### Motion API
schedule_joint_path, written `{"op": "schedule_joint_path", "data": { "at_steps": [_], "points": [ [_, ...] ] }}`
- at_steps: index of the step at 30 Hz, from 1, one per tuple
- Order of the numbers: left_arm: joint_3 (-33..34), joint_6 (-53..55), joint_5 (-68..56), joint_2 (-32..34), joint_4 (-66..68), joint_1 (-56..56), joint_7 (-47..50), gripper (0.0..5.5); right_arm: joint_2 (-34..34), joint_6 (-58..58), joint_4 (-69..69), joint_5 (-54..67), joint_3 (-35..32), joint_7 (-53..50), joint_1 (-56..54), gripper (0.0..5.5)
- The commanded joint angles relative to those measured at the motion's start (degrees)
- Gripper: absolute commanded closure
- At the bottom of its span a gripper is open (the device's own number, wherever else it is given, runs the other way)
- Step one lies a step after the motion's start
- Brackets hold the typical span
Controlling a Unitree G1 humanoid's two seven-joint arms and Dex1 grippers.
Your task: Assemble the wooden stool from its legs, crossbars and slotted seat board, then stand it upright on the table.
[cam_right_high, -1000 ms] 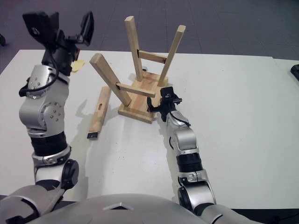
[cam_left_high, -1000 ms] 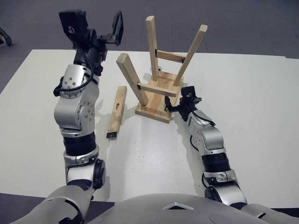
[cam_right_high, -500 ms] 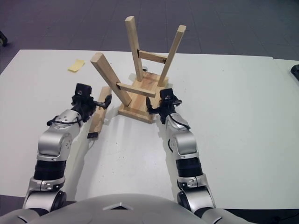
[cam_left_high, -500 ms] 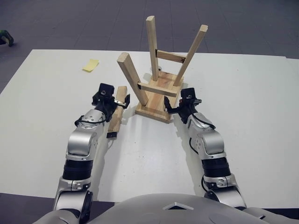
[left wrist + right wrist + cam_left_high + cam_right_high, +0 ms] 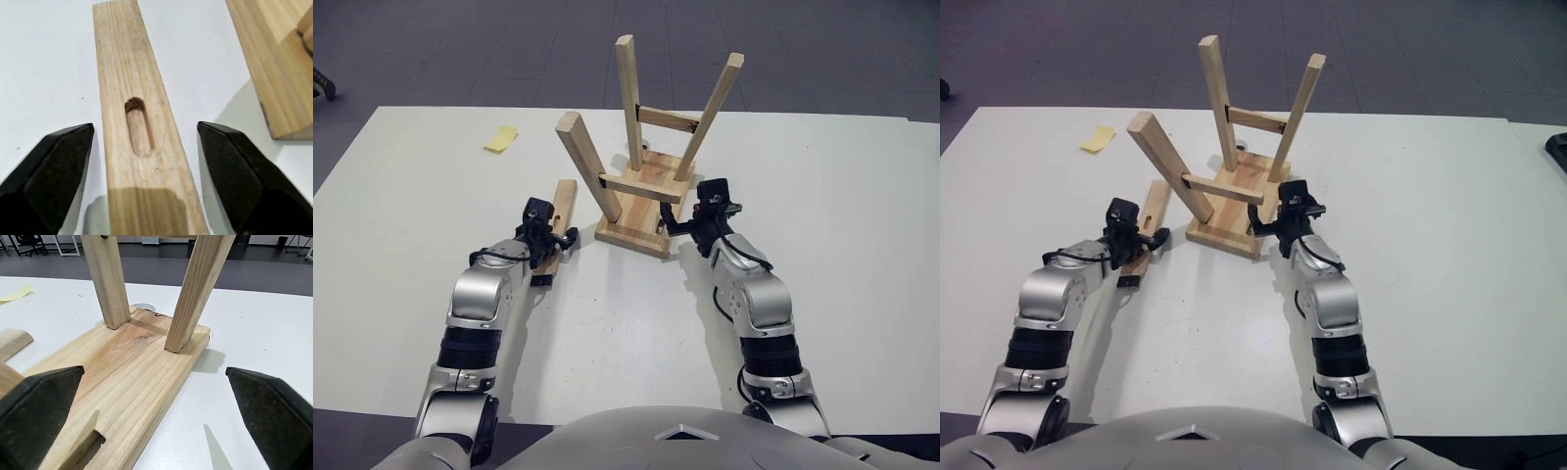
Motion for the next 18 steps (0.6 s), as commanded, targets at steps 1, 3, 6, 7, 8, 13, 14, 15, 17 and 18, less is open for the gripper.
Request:
{"op": "schedule_joint_path", "data": {
  "at_steps": [1, 3, 6, 7, 8, 13, 14, 15, 17, 18],
  "points": [
    [-1.14, 10.73, 0.53, 3.6, 4.89, 8.8, -1.38, 2.42, -0.28, 1.09, -2.91, 1.18, -1.88, 0.05, -2.2, 0.1],
    [-0.12, 10.03, 0.54, 4.55, 5.99, 8.99, -1.71, 2.69, -0.44, 0.6, -4.05, 1.62, -3.23, -0.15, -3.1, 0.1],
    [1.87, 7.96, 0.51, 4.82, 6.99, 9.22, -0.94, 3.13, -0.11, -0.23, -4.54, 1.86, -4.97, -1.05, -4.49, 0.1],
    [2.46, 7.22, 0.76, 4.72, 7.24, 9.24, -0.36, 3.25, 0.03, -0.43, -4.4, 1.96, -5.51, -1.34, -4.88, 0.1],
    [2.97, 6.22, 0.88, 4.53, 7.5, 9.23, -0.02, 3.41, 0.1, -0.57, -4.27, 2.03, -5.93, -1.51, -5.14, 0.1],
    [7.57, -0.46, -0.97, 0.43, 5.69, 8.6, 1.9, 3.45, -0.66, -0.94, -2.82, 2.46, -7.36, -1.23, -6.44, 0.1],
    [8.52, -2.78, -1.04, -0.54, 5.32, 8.45, 2.6, 3.45, -0.86, -0.92, -2.8, 2.67, -7.88, -1.18, -6.65, 0.1],
    [9.36, -5.1, -1.16, -1.37, 5.06, 8.24, 3.1, 3.45, -0.98, -0.87, -2.82, 2.93, -8.46, -1.32, -6.79, 0.1],
    [12.24, -11.19, -1.84, -3.76, 4.49, 7.68, 4.87, 3.45, -1.26, -1.02, -2.37, 3.55, -9.7, -1.56, -7.32, 0.1],
    [14.11, -14.48, -2.73, -5.2, 4.06, 7.2, 5.72, 3.45, -1.52, -1.18, -2.08, 3.75, -10.22, -1.59, -7.67, 0.1]
  ]
}}
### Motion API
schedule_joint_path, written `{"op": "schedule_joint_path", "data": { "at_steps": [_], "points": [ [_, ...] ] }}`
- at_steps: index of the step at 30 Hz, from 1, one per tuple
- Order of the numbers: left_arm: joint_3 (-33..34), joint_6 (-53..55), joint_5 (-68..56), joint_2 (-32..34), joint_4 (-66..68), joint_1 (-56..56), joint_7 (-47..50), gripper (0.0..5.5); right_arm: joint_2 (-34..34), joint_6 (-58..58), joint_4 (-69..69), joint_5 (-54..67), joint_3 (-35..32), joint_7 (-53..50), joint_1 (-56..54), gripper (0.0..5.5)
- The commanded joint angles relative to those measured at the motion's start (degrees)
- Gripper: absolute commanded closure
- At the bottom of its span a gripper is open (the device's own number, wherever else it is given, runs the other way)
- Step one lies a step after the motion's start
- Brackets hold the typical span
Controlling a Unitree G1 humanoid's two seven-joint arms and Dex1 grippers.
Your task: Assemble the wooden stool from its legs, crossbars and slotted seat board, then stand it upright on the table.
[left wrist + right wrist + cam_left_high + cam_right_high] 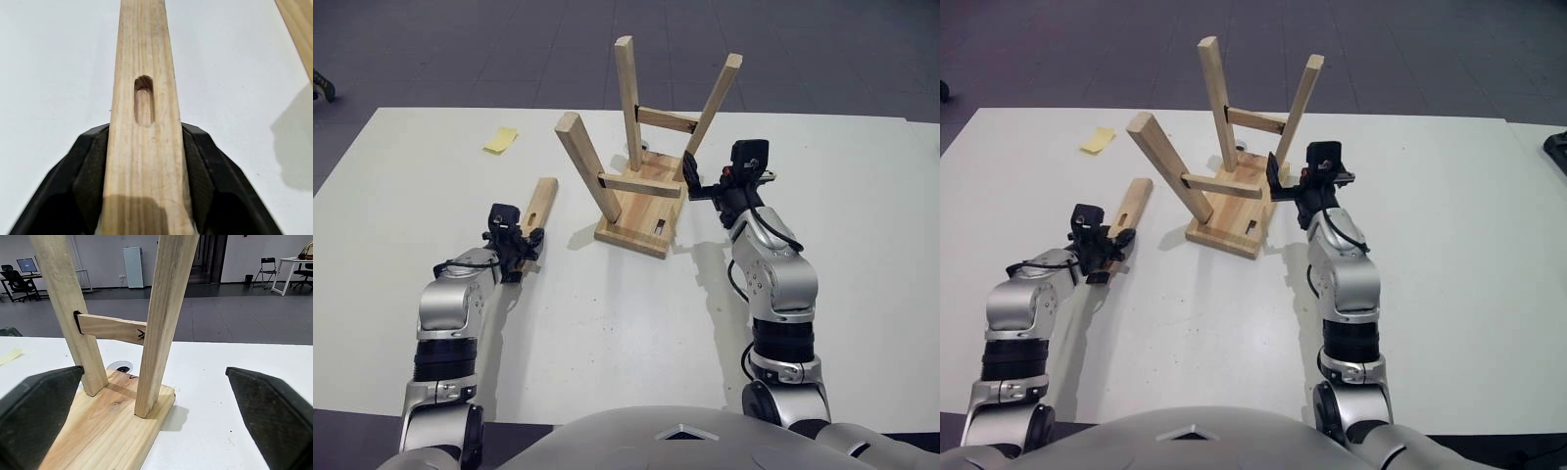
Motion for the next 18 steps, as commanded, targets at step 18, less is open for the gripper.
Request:
{"op": "schedule_joint_path", "data": {
  "at_steps": [18],
  "points": [
    [5.67, -24.74, -2.02, -2.5, -17.35, -19.21, 4.22, 3.45, -3.6, 4.98, -9.85, 21.6, -13.76, 2.37, -19.02, 0.1]
  ]
}}
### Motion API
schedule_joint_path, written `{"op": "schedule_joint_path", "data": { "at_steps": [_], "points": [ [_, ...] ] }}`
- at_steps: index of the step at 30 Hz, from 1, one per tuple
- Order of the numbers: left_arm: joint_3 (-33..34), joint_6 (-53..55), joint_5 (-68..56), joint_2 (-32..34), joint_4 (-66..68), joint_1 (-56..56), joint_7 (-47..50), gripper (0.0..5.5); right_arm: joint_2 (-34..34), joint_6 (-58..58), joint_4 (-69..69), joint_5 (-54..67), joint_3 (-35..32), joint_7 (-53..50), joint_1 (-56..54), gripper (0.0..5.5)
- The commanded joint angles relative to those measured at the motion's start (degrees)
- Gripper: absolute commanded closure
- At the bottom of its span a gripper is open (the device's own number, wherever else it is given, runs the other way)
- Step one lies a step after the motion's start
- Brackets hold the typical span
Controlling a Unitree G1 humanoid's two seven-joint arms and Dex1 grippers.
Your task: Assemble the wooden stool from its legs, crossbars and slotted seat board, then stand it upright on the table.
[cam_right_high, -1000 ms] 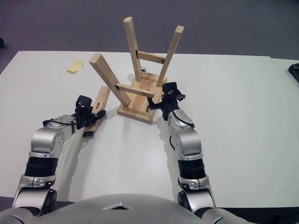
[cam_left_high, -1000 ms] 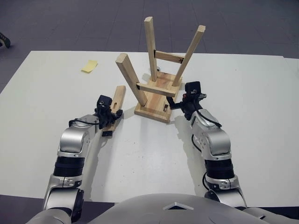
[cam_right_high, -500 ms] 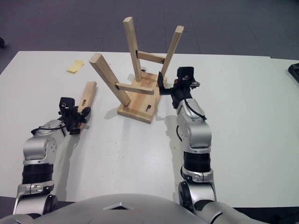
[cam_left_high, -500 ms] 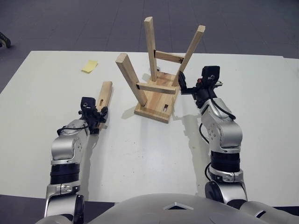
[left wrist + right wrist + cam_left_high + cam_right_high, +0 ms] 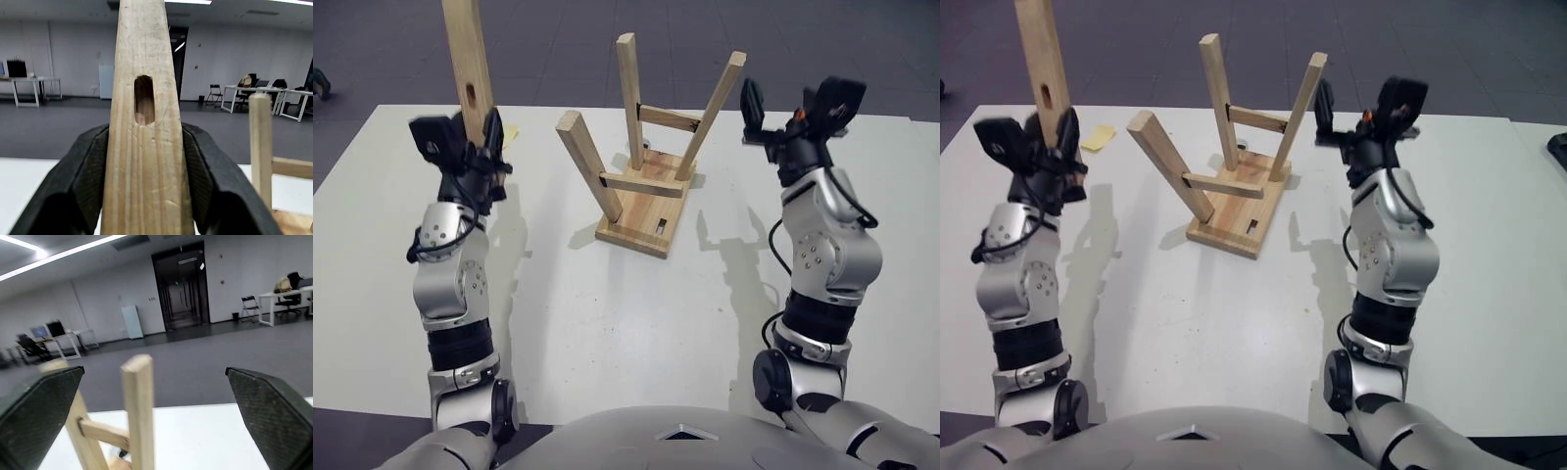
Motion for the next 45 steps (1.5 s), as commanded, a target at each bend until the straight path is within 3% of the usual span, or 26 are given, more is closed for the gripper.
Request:
{"op": "schedule_joint_path", "data": {
  "at_steps": [1, 6, 15, 31, 45],
  "points": [
    [-1.83, -0.04, 0.21, 3.88, -4.33, -9.3, -1.85, 3.45, 0.55, 3.34, -3.22, 10.08, -1.69, 1.38, -8.64, 0.1],
    [-7.33, -0.83, -0.6, 6.3, -4.53, -17.58, -8.44, 3.45, 2.02, 4.56, -2.54, 21.02, -1.1, 3.54, -14.33, 0.1],
    [-16.54, -5.83, 2.82, 6.05, -0.01, -22.47, -16.74, 3.45, 3.09, 4.42, -2.29, 31.86, 2.24, 4.6, -19.82, 0.1],
    [-18.88, -4.61, 2.42, 5.54, -3.12, -19.42, -19.17, 3.45, 2.62, 1.1, 1.89, 36.48, 1.29, -0.61, -21.76, 0.1],
    [-19.92, -3.37, 2.31, 6.16, -4.55, -17.4, -21.38, 3.45, 2.57, 0.64, 0.32, 39.9, 2.78, -3.84, -19.19, 2.27]
  ]
}}
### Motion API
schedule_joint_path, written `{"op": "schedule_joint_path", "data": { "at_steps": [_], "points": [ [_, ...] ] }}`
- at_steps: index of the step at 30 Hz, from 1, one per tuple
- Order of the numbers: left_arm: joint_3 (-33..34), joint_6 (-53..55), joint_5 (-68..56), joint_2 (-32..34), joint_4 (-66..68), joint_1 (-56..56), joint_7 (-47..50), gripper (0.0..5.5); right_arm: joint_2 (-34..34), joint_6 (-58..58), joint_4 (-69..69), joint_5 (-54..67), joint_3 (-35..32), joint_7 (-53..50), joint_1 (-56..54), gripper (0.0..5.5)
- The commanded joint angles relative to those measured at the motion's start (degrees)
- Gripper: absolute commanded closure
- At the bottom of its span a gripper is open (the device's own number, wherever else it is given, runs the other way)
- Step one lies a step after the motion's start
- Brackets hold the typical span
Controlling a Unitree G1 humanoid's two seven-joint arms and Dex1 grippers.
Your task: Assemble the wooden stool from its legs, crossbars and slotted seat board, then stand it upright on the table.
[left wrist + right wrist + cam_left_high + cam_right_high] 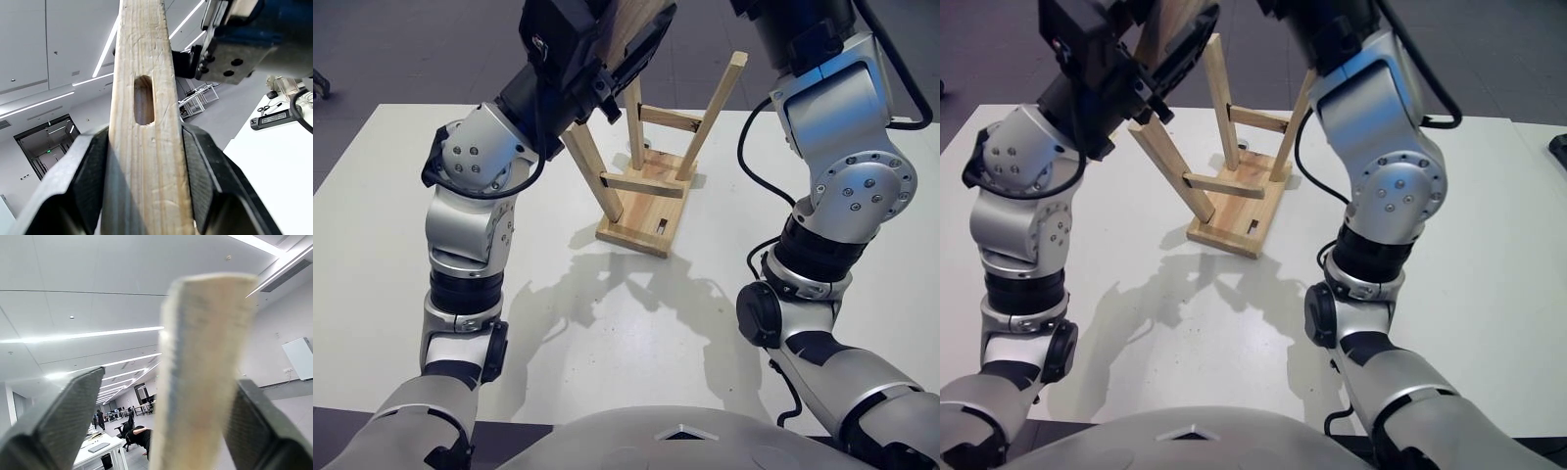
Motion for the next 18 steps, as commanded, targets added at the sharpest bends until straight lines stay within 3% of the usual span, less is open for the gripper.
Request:
{"op": "schedule_joint_path", "data": {
  "at_steps": [1, 13, 18],
  "points": [
    [-0.57, -0.28, 0.1, 0.51, 0.65, -0.36, -1.67, 3.45, -0.18, -0.31, -1.27, 0.48, 0.56, -1.47, 1.31, 2.38],
    [0.0, -1.72, 0.53, 0.4, 3.11, -0.82, -3.01, 3.45, -0.76, -1.48, -3.67, 0.7, 1.46, -2.29, 3.77, 4.31],
    [-0.25, -1.8, 1.37, 0.14, 3.48, -0.38, -2.69, 3.45, -1.29, -1.82, -3.51, 1.22, 1.57, -2.45, 4.17, 4.43]
  ]
}}
